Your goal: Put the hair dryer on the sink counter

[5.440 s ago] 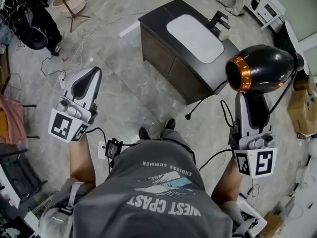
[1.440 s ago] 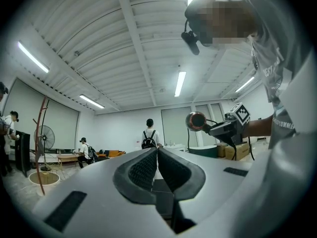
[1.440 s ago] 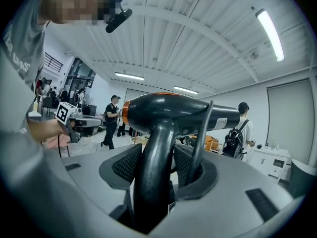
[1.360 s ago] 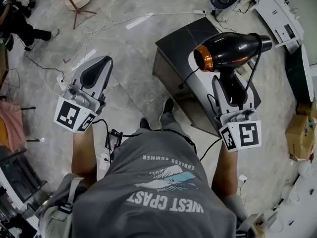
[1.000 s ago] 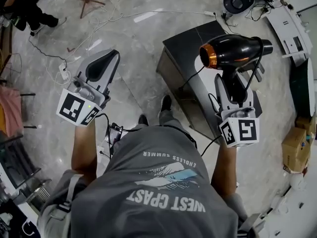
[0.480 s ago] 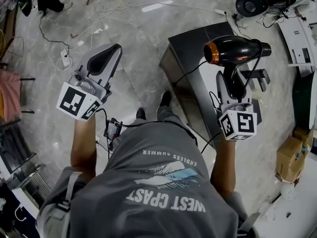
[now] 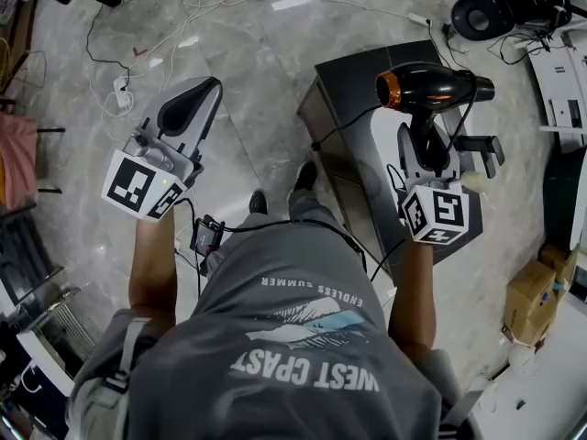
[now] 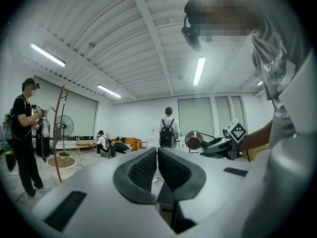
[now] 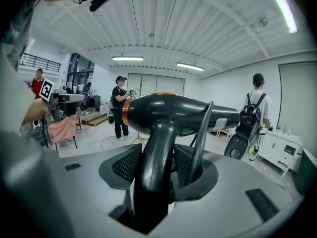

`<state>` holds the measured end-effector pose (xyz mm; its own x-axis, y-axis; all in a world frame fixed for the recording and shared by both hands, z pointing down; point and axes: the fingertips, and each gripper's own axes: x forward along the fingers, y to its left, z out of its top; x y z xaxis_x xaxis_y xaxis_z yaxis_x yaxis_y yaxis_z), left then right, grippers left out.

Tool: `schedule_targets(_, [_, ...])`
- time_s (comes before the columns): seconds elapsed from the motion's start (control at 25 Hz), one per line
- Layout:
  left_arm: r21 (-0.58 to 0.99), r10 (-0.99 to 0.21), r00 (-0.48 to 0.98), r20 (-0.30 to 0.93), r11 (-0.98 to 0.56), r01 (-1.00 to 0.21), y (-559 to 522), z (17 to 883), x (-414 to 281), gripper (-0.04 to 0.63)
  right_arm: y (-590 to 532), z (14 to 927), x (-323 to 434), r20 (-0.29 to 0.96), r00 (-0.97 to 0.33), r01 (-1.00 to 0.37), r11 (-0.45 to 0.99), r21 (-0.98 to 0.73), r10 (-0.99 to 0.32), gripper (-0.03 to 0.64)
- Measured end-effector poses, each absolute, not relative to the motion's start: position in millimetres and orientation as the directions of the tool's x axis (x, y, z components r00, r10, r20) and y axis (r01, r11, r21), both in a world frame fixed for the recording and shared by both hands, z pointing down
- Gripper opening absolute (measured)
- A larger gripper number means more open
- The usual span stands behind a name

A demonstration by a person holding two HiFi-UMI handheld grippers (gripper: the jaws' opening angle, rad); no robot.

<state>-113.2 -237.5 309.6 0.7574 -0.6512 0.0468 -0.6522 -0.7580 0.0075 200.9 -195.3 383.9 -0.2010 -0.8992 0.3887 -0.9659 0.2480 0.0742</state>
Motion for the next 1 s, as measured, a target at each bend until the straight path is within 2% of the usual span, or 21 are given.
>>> schedule_targets(1.0, [0.025, -0.676, 0.727, 0.121, -0.730, -0.683, -256.2, 332.8, -103.8, 0.025, -243.7, 496.9, 231.6, 0.552, -0.169, -0.968, 0.244, 0.064, -0.817, 0.219])
